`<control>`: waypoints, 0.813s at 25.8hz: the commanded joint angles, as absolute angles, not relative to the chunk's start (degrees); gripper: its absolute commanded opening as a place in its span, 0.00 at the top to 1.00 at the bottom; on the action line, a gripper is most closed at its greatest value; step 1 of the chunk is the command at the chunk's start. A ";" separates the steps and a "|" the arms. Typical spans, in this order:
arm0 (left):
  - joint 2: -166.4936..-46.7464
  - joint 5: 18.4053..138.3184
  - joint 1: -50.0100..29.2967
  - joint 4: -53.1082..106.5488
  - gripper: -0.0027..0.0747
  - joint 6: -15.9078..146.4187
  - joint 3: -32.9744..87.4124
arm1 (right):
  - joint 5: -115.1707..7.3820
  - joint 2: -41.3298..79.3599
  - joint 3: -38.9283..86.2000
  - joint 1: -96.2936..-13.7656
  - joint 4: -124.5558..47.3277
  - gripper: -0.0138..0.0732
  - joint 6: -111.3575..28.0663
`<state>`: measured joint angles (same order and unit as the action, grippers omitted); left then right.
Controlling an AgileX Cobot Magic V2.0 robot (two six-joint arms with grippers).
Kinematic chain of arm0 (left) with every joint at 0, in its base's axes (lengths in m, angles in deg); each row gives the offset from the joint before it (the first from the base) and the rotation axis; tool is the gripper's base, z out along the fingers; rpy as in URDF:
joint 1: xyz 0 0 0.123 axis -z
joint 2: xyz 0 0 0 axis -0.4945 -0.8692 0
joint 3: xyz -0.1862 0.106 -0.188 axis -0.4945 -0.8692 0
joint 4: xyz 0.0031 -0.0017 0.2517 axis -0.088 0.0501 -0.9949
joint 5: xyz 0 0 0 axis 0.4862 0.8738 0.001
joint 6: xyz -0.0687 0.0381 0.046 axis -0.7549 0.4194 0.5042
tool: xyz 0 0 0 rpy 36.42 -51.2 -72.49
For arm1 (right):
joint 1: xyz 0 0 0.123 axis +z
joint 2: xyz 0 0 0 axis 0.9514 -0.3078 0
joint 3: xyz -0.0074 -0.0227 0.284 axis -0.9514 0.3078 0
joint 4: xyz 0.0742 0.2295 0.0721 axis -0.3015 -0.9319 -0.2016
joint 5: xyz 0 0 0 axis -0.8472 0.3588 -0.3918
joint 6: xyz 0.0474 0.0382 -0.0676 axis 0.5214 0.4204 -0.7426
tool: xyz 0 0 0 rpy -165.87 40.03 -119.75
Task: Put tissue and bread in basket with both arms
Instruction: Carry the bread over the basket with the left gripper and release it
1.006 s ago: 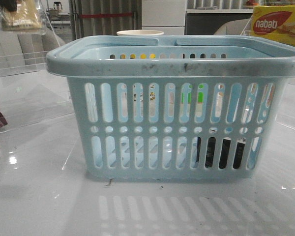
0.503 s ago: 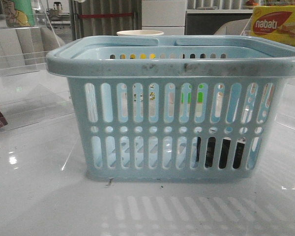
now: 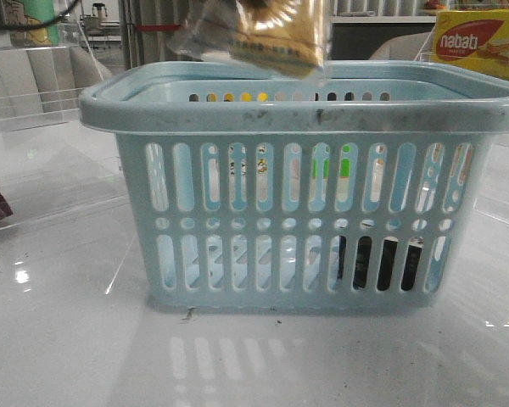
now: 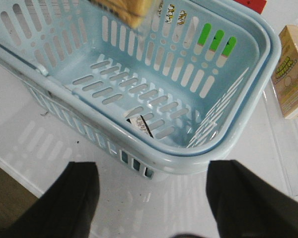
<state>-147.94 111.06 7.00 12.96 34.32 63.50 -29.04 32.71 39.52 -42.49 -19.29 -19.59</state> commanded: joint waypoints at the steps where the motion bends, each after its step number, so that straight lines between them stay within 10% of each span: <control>1: -148.52 106.33 7.94 13.88 0.85 34.43 65.41 | -32.88 32.98 37.99 -42.60 -18.95 0.20 -20.02; 5: -151.88 106.20 7.94 13.88 0.81 34.43 65.41 | -32.88 32.98 37.99 -42.60 -18.95 0.20 -20.02; 11: -152.49 106.41 7.94 16.25 0.37 34.43 65.67 | -32.88 32.98 37.99 -42.60 -18.95 0.20 -20.02; 21: -142.29 111.46 8.07 15.04 0.38 35.78 65.78 | -32.88 32.98 37.99 -42.60 -18.95 0.20 -20.02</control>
